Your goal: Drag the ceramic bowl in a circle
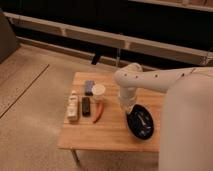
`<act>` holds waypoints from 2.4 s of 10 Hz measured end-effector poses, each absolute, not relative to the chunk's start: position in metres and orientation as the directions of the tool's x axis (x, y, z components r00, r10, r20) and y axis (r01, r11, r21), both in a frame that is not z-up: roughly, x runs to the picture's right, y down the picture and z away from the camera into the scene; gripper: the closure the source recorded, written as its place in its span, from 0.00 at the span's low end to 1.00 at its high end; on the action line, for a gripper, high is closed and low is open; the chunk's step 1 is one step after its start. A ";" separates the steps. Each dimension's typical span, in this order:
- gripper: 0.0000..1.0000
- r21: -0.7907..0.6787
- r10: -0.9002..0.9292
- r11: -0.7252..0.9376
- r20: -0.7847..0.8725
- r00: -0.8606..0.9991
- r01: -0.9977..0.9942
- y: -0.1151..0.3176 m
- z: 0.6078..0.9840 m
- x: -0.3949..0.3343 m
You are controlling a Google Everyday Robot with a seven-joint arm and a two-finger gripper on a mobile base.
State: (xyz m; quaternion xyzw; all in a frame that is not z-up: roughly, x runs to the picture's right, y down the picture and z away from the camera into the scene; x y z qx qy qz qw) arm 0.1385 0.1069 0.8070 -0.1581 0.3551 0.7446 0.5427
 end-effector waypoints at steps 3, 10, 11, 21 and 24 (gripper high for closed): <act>1.00 0.362 0.736 -0.052 -0.616 -0.281 -0.931 0.073 0.831 0.146; 1.00 0.338 0.740 0.044 -0.643 -0.197 -0.940 0.052 0.876 0.137; 1.00 0.331 0.745 0.053 -0.641 -0.183 -0.942 0.047 0.879 0.135; 1.00 0.148 0.805 0.198 -0.589 0.075 -0.969 0.020 0.901 0.040; 0.92 0.130 0.794 0.209 -0.601 0.090 -0.969 0.030 0.900 0.032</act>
